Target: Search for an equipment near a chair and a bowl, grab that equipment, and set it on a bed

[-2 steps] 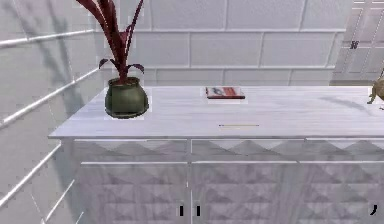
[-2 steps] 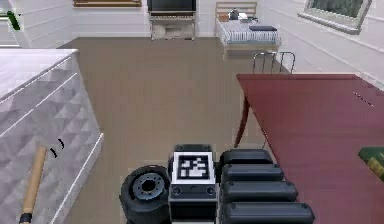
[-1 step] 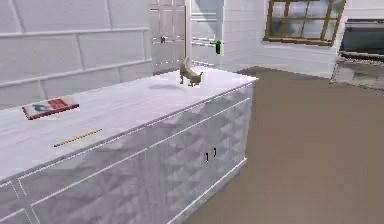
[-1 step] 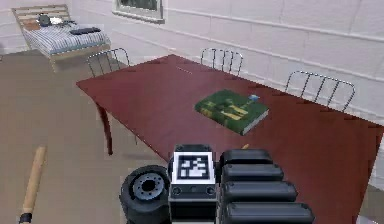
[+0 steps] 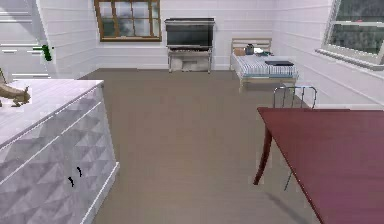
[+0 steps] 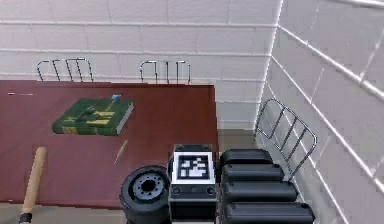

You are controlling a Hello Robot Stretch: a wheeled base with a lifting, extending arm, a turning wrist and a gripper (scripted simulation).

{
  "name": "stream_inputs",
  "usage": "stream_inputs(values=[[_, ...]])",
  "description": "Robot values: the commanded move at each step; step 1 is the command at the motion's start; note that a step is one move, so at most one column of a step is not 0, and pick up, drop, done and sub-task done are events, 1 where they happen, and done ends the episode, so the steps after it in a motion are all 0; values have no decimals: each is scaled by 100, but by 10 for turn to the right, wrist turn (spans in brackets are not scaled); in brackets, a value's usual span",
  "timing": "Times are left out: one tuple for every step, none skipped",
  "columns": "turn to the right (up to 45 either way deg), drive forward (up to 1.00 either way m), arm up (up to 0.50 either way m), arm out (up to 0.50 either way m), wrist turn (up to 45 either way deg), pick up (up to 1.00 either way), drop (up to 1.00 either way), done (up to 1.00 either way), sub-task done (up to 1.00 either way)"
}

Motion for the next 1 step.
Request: stream_inputs(values=[[0,100,0,0,0,0,0,0,0]])
